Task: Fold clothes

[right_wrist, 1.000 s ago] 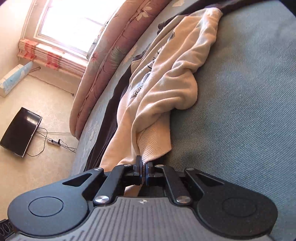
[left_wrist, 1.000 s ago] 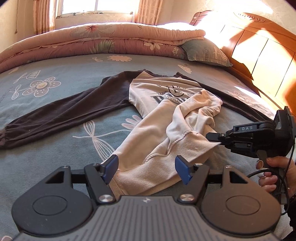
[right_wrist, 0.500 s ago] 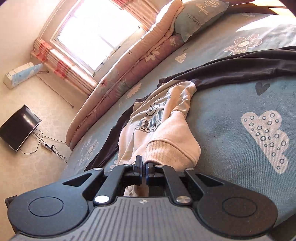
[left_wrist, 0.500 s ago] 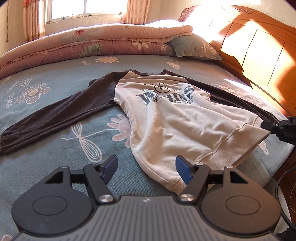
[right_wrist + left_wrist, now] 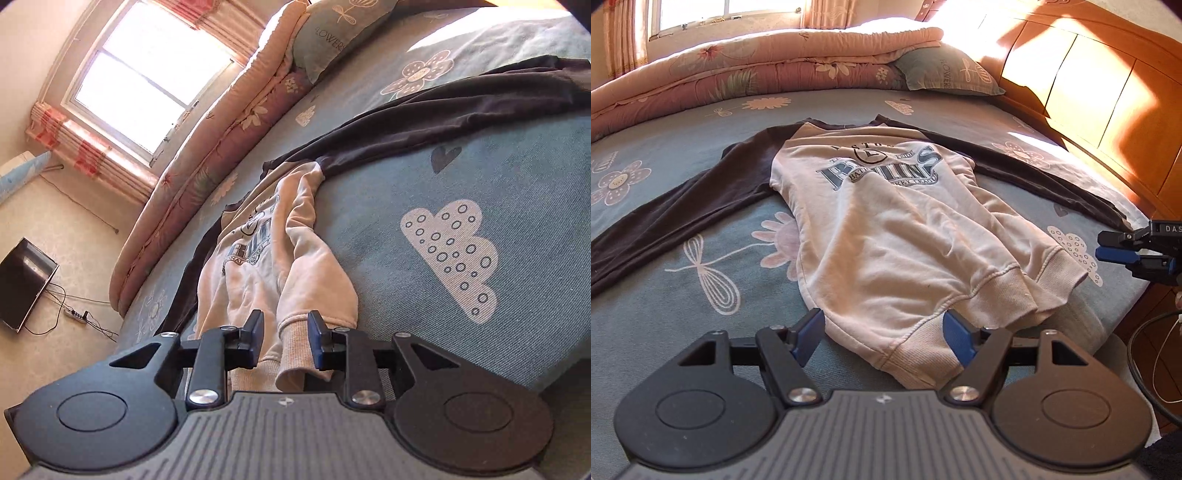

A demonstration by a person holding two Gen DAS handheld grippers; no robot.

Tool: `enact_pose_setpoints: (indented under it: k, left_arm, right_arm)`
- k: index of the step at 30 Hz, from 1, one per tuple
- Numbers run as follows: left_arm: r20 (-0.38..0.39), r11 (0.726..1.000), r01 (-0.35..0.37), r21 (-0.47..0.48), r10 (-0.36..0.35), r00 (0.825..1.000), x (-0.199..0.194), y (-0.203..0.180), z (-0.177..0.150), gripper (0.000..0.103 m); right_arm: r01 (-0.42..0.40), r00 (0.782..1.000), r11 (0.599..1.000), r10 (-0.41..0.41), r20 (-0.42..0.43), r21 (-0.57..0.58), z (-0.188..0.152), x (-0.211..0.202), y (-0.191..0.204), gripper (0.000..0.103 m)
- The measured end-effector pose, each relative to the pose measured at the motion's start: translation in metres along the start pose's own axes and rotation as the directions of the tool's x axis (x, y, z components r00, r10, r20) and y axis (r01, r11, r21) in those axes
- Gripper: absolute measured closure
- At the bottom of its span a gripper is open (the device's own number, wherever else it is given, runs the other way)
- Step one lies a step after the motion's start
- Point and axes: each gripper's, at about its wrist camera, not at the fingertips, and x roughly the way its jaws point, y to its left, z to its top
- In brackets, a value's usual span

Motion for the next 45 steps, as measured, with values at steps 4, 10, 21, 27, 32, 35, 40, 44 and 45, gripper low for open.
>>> enact_pose_setpoints:
  k: [4, 10, 21, 27, 32, 35, 40, 44, 45]
  left_arm:
    - [-0.052, 0.927, 0.173, -0.332, -0.201, 0.978, 0.022, 0.032, -0.014, 0.032]
    - [-0.006, 0.732, 0.243, -0.636, -0.319, 0.948, 0.047, 0.078, -0.043, 0.033]
    - [0.141, 0.643, 0.357, -0.678, -0.363, 0.921, 0.091, 0.087, -0.027, 0.029]
    - [0.167, 0.585, 0.411, -0.7, -0.426, 0.889, 0.083, 0.077, -0.048, 0.03]
    - [0.183, 0.571, 0.417, -0.707, -0.422, 0.888, 0.093, 0.086, -0.045, 0.047]
    - [0.157, 0.575, 0.388, -0.72, -0.41, 0.899, 0.097, 0.088, -0.045, 0.082]
    - [0.107, 0.584, 0.329, -0.742, -0.382, 0.918, 0.099, 0.091, -0.049, 0.093]
    - [0.088, 0.612, 0.262, -0.746, -0.299, 0.95, 0.079, 0.099, -0.045, 0.099]
    - [0.103, 0.617, 0.249, -0.747, -0.262, 0.96, 0.069, 0.107, -0.046, 0.099]
  right_arm:
    - [0.021, 1.0, 1.0, -0.02, -0.023, 0.018, -0.007, 0.008, -0.011, 0.068]
    - [0.042, 0.998, 0.999, -0.042, -0.056, 0.01, -0.015, 0.016, -0.019, 0.062]
    - [0.069, 0.996, 0.993, -0.063, -0.06, 0.094, -0.015, 0.023, -0.047, 0.059]
    - [0.059, 0.997, 0.987, -0.051, -0.057, 0.149, -0.016, 0.025, -0.06, 0.059]
    - [0.046, 0.998, 0.985, -0.039, -0.051, 0.163, -0.016, 0.026, -0.063, 0.059]
    - [0.045, 0.998, 0.986, -0.037, -0.047, 0.162, -0.017, 0.026, -0.063, 0.059]
    - [0.035, 0.999, 0.986, -0.029, -0.039, 0.165, -0.018, 0.026, -0.065, 0.06]
    - [0.046, 0.998, 0.988, -0.04, -0.044, 0.151, -0.016, 0.027, -0.063, 0.06]
    - [0.048, 0.998, 0.988, -0.042, -0.045, 0.146, -0.016, 0.027, -0.062, 0.059]
